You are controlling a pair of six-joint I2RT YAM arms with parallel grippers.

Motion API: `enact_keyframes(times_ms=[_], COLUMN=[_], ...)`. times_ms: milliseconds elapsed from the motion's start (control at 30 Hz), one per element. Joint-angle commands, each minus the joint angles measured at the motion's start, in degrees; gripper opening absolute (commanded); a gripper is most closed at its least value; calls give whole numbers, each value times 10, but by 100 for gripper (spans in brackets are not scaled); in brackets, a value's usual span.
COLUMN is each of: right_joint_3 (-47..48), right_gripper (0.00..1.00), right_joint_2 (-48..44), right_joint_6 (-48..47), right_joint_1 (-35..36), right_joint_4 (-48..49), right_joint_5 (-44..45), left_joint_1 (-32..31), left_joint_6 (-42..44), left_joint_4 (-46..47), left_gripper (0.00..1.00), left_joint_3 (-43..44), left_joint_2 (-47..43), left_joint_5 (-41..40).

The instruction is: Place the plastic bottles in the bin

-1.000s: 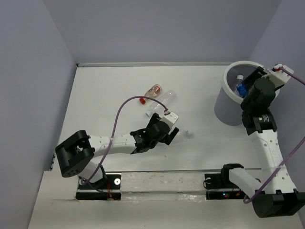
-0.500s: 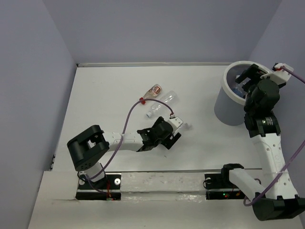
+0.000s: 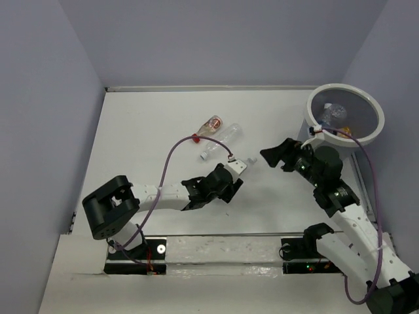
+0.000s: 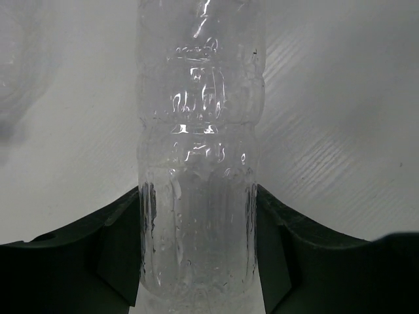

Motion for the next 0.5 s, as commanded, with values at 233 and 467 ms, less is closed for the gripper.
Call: enact_keyframes(times_ms=[233,467], right_joint_3=[-95,-64], right_gripper=[100,97], right_joint_2=[90,134], right_joint_6=[93,95], right_joint_1=[110,115], right_joint_4=[211,274], right_joint_5=[-87,-92], left_joint_1=[-4,-4], left_joint_6=[-62,-55], left_joint_4=[131,129], left_gripper=[57,60], left_joint_3=[-43,-50], left_joint_2=[-179,-221], left_joint_5=[51,112])
